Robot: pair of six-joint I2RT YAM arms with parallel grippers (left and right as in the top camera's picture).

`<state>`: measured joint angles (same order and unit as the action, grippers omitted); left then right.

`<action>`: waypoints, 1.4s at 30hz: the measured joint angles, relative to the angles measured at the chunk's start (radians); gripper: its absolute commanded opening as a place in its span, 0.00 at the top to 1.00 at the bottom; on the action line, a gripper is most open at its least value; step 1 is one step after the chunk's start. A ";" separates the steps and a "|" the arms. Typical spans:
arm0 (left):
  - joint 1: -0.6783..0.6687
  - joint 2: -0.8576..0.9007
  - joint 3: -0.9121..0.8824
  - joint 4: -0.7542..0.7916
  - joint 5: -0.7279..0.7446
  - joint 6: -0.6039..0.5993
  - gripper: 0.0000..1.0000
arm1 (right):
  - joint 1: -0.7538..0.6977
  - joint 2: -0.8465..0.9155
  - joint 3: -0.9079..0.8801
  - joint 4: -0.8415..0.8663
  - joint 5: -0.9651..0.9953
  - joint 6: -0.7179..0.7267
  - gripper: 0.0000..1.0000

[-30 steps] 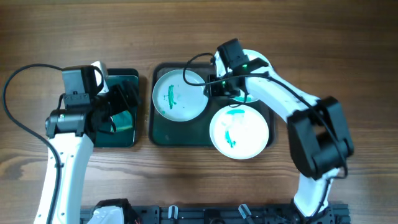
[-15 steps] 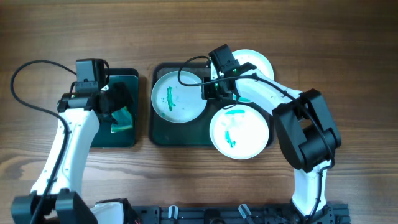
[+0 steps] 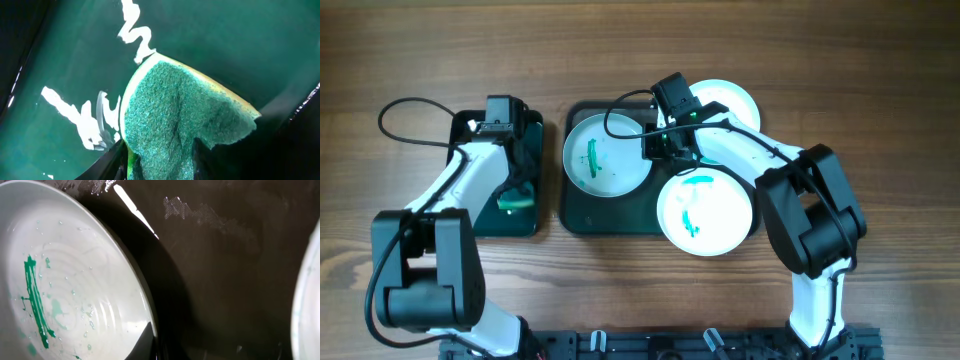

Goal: Clean dirty plates on tray and stack at the side
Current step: 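Hold the plate with the right gripper and scrub it with the left-held sponge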

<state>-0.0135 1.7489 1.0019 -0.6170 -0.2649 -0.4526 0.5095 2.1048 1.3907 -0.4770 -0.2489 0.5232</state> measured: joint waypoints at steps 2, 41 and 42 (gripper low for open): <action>-0.001 0.002 0.000 -0.003 0.000 -0.010 0.96 | 0.000 0.000 0.000 0.000 0.000 0.000 0.96; -0.307 0.277 0.313 0.073 0.591 0.079 0.96 | -0.043 0.005 0.000 -0.027 -0.080 -0.011 0.96; -0.311 0.285 0.313 0.077 0.644 0.097 0.96 | -0.043 0.005 0.000 -0.027 -0.080 -0.012 0.96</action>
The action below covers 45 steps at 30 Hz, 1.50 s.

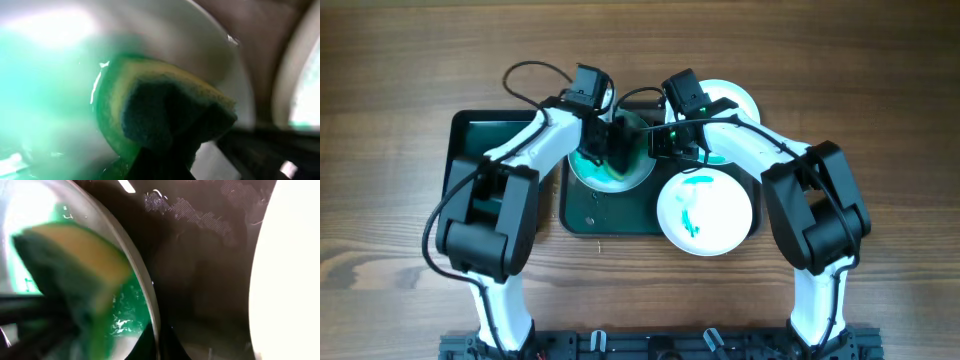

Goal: Clean dirty plates on tray and stack at the side
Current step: 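Hold the plate with the right gripper and scrub it with the left-held sponge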

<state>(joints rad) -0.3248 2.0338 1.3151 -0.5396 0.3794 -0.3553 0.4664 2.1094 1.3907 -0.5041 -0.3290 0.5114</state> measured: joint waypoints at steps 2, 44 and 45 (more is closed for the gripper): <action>-0.003 0.003 0.000 0.002 0.027 -0.017 0.96 | 0.000 0.000 0.000 0.000 0.000 -0.004 0.96; -0.040 -0.117 -0.046 -0.218 -0.530 -0.373 0.96 | 0.014 0.001 0.000 -0.014 -0.030 0.027 0.96; -0.037 -0.117 -0.046 -0.205 -0.482 -0.330 0.96 | 0.014 0.001 0.000 -0.014 -0.030 0.027 0.96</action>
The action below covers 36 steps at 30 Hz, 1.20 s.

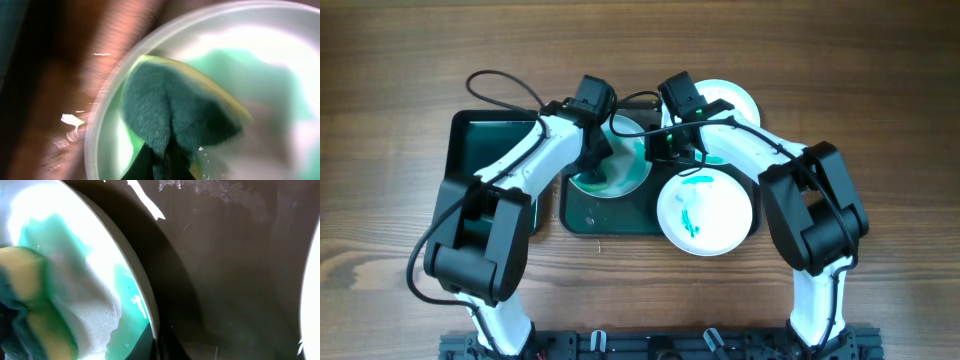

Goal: Clean dirty plates on tray and stack at the side
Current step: 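Hold the plate with the right gripper and scrub it with the left-held sponge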

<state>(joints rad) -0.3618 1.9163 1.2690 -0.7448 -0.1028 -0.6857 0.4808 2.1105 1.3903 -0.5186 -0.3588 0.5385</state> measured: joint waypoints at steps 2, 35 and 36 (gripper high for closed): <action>0.006 0.000 0.000 0.027 0.162 0.127 0.96 | 0.000 0.000 0.000 0.000 0.000 0.000 0.96; -0.083 0.000 -0.002 0.098 0.239 0.203 0.96 | 0.000 0.000 0.000 -0.006 -0.007 -0.019 0.96; -0.082 0.000 -0.003 0.111 0.222 0.202 0.96 | 0.000 0.000 0.000 -0.006 -0.008 -0.019 0.96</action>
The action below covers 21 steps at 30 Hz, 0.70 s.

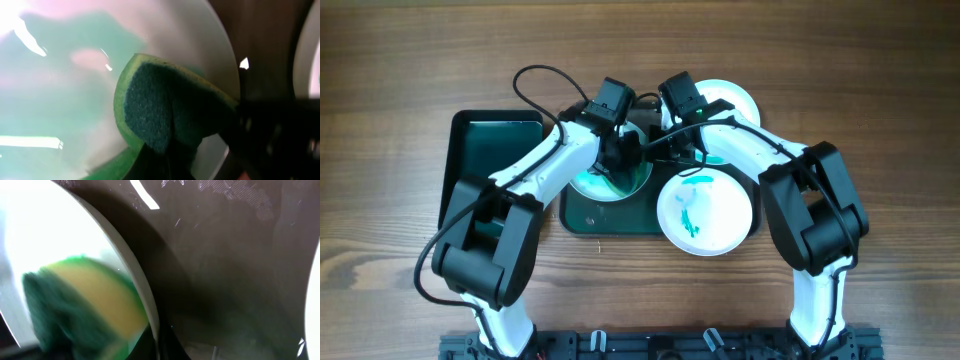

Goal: Clean dirty plates on tray and stack at the side
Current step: 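Hold the plate with the right gripper and scrub it with the left-held sponge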

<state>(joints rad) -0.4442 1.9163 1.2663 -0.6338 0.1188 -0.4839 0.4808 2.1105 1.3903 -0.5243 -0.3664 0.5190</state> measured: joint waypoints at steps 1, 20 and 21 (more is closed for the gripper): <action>0.002 0.000 0.000 0.014 -0.036 -0.007 0.96 | 0.000 0.000 0.000 0.000 0.000 0.000 0.96; 0.078 -0.003 0.000 -0.132 0.005 -0.027 0.96 | 0.000 0.000 0.000 -0.002 -0.005 -0.012 0.96; 0.071 -0.003 0.000 -0.118 0.043 -0.008 0.96 | 0.000 0.000 0.000 -0.002 -0.005 -0.012 0.96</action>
<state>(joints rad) -0.3737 1.9129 1.2659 -0.7521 0.1623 -0.4915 0.4808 2.1105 1.3903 -0.5266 -0.3717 0.5072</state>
